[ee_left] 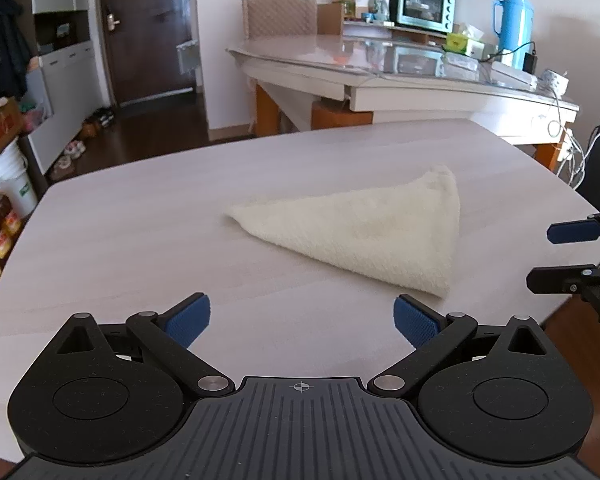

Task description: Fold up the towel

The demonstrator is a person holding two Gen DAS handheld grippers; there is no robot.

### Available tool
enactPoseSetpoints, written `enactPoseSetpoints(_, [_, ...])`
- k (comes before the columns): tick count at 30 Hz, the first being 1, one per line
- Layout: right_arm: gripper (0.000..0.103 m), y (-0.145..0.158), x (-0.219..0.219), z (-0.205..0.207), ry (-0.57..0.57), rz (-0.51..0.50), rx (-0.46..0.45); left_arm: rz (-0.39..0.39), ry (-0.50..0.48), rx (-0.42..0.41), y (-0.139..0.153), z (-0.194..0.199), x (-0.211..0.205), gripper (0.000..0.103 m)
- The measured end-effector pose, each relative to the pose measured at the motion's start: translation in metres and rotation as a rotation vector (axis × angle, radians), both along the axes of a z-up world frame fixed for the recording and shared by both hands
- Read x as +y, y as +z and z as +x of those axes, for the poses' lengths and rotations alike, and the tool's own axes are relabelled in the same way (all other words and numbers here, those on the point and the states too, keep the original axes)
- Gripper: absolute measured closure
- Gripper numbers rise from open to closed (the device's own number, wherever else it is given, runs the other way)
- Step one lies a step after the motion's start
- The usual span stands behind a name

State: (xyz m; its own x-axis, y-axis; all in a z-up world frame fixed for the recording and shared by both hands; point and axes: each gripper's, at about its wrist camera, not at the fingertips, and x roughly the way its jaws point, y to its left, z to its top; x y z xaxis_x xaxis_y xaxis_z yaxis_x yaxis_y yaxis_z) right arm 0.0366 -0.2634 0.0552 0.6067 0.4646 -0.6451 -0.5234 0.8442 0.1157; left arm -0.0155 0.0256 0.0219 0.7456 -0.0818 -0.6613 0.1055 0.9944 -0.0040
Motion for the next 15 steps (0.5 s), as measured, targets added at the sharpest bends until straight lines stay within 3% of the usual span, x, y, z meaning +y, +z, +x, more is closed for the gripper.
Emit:
enactPoseSetpoints(7, [0.028, 0.008, 0.001, 0.042, -0.04, 0.076, 0.0, 0.024, 0.005, -0.039, 0.011, 0.029, 0.013, 0.002])
enactPoseSetpoints(9, [0.032, 0.005, 0.003, 0.058, -0.052, 0.097, 0.011, 0.026, 0.005, -0.041, 0.012, 0.04, 0.017, 0.002])
enactPoseSetpoints(13, [0.054, -0.009, 0.01, 0.097, -0.082, 0.134, 0.058, 0.026, 0.007, -0.032, 0.007, 0.06, 0.021, 0.002])
enactPoseSetpoints(15, [0.056, -0.018, 0.013, 0.111, -0.089, 0.147, 0.088, 0.023, 0.004, -0.021, 0.003, 0.068, 0.023, 0.002])
